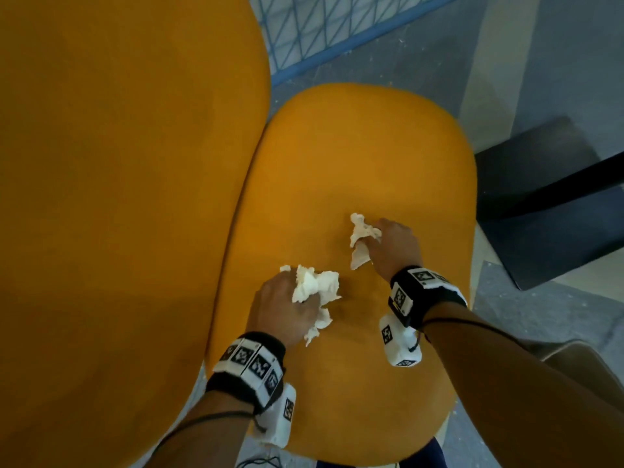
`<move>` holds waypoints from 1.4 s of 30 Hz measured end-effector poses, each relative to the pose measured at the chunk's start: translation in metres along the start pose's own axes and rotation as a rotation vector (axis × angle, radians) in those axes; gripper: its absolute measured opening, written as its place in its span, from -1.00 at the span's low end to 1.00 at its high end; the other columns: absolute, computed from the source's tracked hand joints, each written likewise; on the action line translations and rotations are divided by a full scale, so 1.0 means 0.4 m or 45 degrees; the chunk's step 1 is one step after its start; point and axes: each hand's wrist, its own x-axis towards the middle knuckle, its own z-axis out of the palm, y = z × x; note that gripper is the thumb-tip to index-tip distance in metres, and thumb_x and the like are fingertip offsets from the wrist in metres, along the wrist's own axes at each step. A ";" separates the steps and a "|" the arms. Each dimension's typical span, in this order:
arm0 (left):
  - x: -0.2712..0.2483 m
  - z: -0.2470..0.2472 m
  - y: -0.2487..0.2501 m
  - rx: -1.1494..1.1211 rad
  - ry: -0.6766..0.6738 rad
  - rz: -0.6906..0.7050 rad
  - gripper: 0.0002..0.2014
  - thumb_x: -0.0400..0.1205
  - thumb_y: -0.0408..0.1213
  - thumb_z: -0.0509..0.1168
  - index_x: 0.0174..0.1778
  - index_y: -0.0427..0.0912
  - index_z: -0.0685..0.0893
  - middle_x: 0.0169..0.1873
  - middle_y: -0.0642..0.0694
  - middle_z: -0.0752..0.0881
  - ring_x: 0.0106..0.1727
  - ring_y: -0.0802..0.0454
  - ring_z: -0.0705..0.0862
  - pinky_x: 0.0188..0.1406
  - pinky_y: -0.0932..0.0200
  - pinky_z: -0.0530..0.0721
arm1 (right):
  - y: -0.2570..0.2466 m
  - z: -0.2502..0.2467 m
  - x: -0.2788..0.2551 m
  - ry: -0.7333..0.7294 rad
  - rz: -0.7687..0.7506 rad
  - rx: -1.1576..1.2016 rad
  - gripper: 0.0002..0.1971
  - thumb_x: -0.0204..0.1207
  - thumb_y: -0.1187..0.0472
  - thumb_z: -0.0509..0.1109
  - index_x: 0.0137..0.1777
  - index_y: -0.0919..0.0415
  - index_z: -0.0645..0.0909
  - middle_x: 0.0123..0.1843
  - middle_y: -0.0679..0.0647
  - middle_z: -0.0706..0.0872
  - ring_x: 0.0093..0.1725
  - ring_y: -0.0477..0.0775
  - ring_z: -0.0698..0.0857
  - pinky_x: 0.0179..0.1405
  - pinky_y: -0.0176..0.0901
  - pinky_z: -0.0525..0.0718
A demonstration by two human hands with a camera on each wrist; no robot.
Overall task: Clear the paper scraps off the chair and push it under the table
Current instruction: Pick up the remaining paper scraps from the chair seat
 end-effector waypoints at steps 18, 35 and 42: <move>-0.335 0.501 0.443 -0.187 -0.641 0.621 -0.75 0.54 0.03 0.20 -0.03 -0.01 0.64 -0.14 0.09 0.70 -0.08 0.24 0.66 -0.01 0.52 0.55 | 0.646 -0.263 -0.665 0.367 0.742 0.889 -0.81 0.56 0.26 0.40 -0.30 0.21 0.68 -0.46 0.08 0.70 -0.46 0.03 0.62 -0.37 -0.07 0.61; -0.260 1.427 0.353 0.516 -0.878 0.454 -0.28 0.53 -0.04 0.46 0.57 -0.09 0.35 0.56 -0.21 0.33 0.55 -0.31 0.36 0.59 -0.12 0.35 | 1.381 -0.114 -0.502 0.293 0.991 0.630 -0.57 0.43 0.19 0.50 0.32 0.19 0.63 0.22 0.22 0.75 0.20 0.26 0.71 0.16 0.03 0.63; -0.275 1.381 0.324 0.493 -0.886 0.440 -0.27 0.45 -0.23 0.51 0.55 0.07 0.41 0.61 -0.08 0.33 0.58 -0.20 0.38 0.61 -0.01 0.35 | 1.364 -0.121 -0.576 0.225 0.869 1.012 -0.49 0.42 0.29 0.35 0.41 0.11 0.53 0.17 0.10 0.67 0.18 0.17 0.69 0.24 0.14 0.68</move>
